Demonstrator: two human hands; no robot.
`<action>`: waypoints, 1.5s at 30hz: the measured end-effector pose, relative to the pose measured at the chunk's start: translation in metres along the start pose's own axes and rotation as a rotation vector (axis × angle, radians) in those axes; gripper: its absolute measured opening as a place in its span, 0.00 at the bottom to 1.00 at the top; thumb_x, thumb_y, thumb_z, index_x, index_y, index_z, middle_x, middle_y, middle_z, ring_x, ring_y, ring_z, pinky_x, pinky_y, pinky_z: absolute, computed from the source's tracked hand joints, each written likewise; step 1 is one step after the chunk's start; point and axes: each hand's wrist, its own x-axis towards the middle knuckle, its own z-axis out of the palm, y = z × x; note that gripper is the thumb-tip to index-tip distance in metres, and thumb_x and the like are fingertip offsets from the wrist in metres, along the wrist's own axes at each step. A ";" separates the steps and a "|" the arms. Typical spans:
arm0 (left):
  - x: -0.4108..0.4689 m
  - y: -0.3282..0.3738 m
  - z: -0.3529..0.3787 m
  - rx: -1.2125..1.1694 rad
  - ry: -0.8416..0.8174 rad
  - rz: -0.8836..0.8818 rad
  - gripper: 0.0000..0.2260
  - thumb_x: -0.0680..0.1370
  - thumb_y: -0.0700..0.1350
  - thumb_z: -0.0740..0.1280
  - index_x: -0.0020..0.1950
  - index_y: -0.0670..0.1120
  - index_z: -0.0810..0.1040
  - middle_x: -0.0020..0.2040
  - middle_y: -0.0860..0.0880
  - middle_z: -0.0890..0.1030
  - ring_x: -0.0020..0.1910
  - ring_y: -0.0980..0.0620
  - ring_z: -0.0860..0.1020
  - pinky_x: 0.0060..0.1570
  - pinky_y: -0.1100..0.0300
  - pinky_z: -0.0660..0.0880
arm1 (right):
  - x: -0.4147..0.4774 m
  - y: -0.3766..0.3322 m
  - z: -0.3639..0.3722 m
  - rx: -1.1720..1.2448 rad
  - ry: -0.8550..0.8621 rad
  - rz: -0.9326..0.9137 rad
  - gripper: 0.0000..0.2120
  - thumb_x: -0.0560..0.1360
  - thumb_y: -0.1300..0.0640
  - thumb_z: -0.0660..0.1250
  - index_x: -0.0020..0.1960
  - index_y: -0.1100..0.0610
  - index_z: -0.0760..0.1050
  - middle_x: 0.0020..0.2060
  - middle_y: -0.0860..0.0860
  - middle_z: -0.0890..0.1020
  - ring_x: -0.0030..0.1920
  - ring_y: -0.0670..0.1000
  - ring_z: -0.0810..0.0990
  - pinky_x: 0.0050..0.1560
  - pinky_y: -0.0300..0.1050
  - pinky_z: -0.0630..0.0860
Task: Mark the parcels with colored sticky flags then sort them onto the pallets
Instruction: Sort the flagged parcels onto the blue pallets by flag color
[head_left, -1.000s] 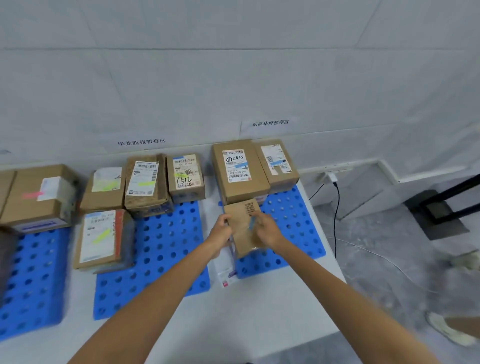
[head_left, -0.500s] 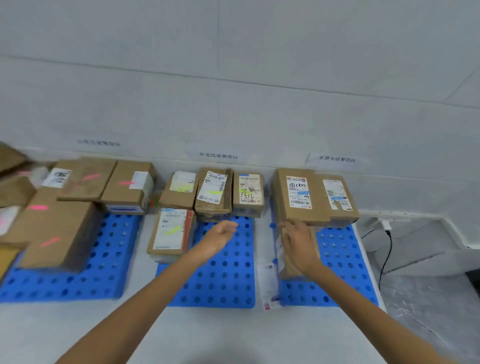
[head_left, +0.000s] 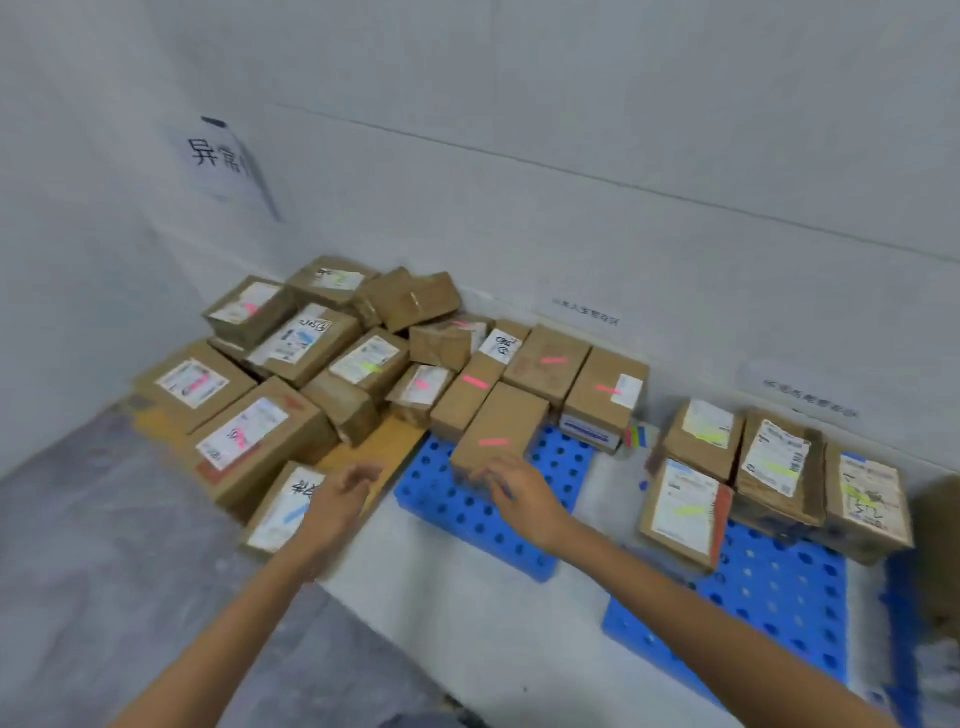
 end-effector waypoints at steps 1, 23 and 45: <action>0.004 -0.018 -0.017 0.023 0.050 -0.028 0.10 0.78 0.35 0.60 0.53 0.46 0.78 0.52 0.48 0.78 0.55 0.47 0.76 0.56 0.57 0.71 | 0.013 -0.012 0.017 0.037 -0.042 0.020 0.12 0.78 0.68 0.57 0.55 0.63 0.77 0.52 0.56 0.79 0.53 0.52 0.75 0.56 0.38 0.69; 0.055 -0.137 -0.092 0.037 0.111 -0.239 0.08 0.76 0.32 0.64 0.47 0.45 0.71 0.52 0.46 0.72 0.53 0.49 0.74 0.40 0.67 0.72 | 0.126 -0.104 0.193 0.597 -0.437 0.722 0.26 0.79 0.66 0.53 0.74 0.50 0.58 0.72 0.51 0.64 0.68 0.51 0.65 0.54 0.41 0.63; 0.075 0.128 0.026 -0.303 -0.258 0.470 0.24 0.75 0.28 0.59 0.64 0.50 0.74 0.72 0.48 0.62 0.64 0.53 0.70 0.51 0.64 0.76 | 0.062 -0.066 -0.035 0.291 0.591 0.127 0.23 0.76 0.71 0.57 0.66 0.53 0.71 0.70 0.51 0.60 0.68 0.42 0.63 0.60 0.40 0.74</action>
